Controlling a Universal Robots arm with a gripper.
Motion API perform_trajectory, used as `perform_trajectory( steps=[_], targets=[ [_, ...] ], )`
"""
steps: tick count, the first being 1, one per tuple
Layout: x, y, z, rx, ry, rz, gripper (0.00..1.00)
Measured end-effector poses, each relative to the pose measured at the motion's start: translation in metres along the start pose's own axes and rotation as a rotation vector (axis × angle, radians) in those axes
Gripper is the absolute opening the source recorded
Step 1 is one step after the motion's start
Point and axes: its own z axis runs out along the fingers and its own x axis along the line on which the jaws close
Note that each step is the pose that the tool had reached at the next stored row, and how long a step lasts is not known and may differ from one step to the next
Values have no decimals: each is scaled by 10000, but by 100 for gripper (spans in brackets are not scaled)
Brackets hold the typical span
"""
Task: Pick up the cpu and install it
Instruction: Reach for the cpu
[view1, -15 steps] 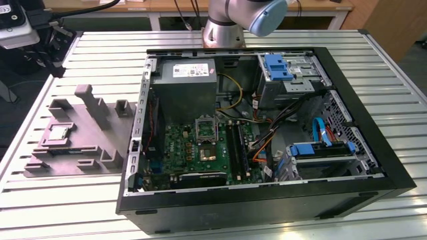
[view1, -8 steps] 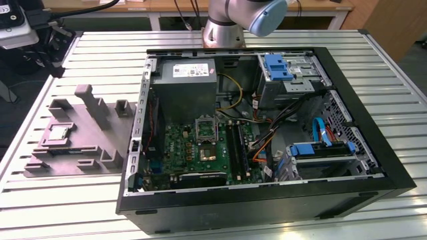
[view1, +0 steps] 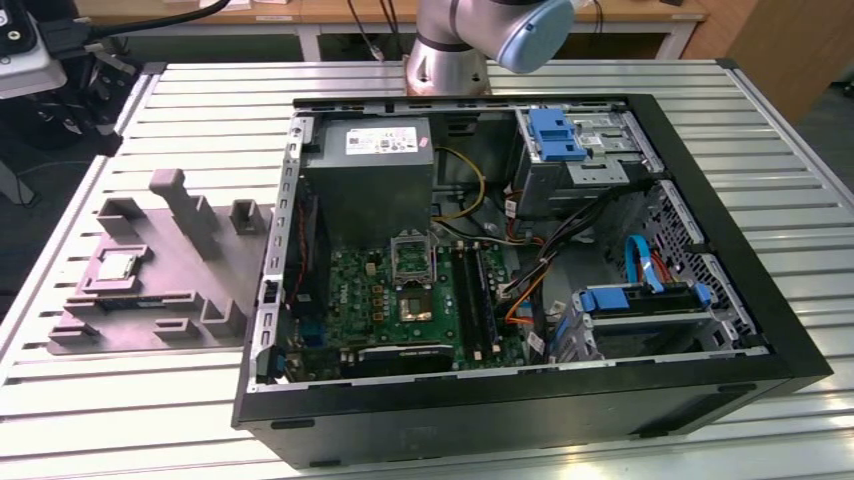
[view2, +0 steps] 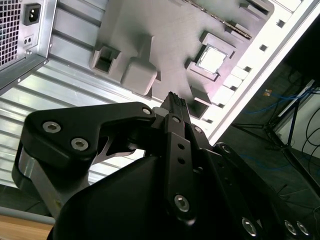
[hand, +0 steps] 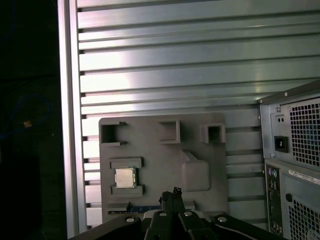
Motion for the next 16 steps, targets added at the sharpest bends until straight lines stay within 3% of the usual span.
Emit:
perform_trajectory(
  steps=[16],
  targets=[
    [138, -11, 11, 0, -1, 0, 11]
  ],
)
